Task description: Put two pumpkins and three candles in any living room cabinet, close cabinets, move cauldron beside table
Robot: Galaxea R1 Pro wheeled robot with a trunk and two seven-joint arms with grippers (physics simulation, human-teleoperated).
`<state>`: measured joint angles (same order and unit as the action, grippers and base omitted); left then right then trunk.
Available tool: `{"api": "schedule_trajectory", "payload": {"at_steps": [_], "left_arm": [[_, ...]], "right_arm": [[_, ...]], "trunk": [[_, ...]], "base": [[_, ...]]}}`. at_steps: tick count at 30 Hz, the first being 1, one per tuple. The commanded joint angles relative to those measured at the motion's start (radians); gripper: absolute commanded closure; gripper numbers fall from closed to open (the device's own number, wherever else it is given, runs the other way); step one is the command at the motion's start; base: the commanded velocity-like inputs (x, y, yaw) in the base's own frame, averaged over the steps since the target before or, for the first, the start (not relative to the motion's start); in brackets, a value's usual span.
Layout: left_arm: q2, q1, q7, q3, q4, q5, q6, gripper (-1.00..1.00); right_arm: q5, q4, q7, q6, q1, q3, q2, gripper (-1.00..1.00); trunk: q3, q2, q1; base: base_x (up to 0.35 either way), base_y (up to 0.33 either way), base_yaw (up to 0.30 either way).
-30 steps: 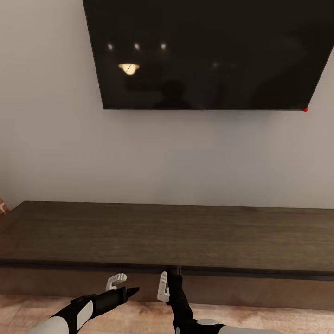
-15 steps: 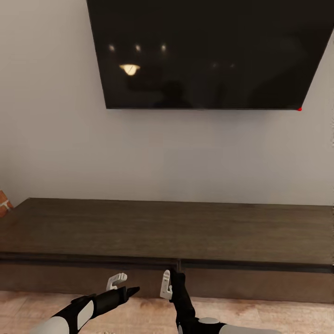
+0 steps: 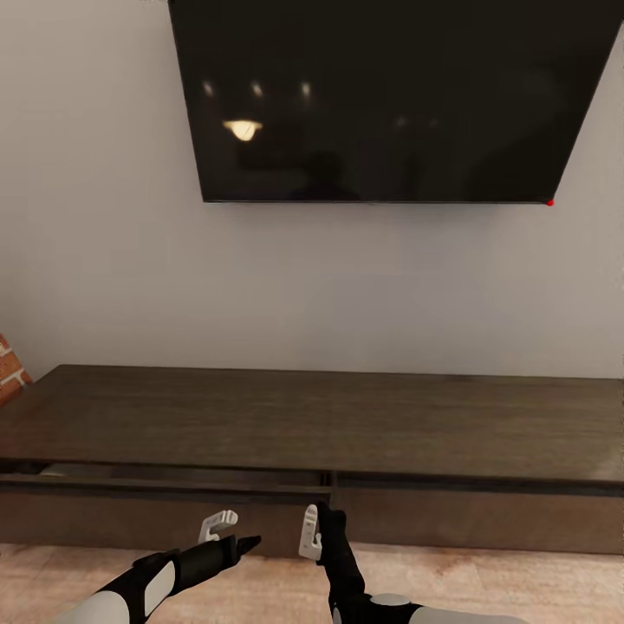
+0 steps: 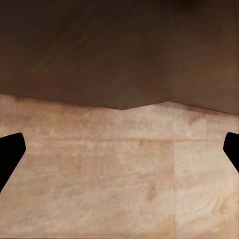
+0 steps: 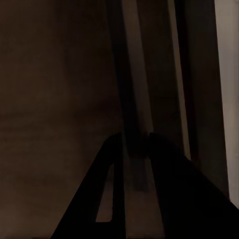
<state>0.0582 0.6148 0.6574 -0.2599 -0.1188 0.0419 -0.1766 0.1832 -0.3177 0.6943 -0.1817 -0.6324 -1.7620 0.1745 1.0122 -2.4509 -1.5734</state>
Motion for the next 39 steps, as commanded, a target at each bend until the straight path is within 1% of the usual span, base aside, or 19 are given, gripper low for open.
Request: {"api": "schedule_trajectory", "payload": {"at_steps": [1,16,39], "left_arm": [[0.000,0.000,0.004,-0.004,-0.001,0.004,-0.011,-1.00],[0.000,0.000,0.004,-0.004,-0.001,0.004,-0.011,-1.00],[0.000,0.000,0.005,-0.005,0.001,0.004,-0.011,-1.00]], "right_arm": [[0.035,0.000,-0.025,-0.004,-0.001,-0.001,0.000,1.00],[0.035,0.000,-0.025,-0.004,0.000,-0.001,0.000,1.00],[0.035,0.000,-0.025,-0.003,-0.001,-0.001,0.000,1.00]], "trunk": [[0.001,0.000,0.000],[0.001,0.000,0.000],[0.001,0.000,0.000]], "base": [[-0.076,0.000,0.000],[-0.148,0.000,0.000],[-0.193,0.000,0.000]]}}
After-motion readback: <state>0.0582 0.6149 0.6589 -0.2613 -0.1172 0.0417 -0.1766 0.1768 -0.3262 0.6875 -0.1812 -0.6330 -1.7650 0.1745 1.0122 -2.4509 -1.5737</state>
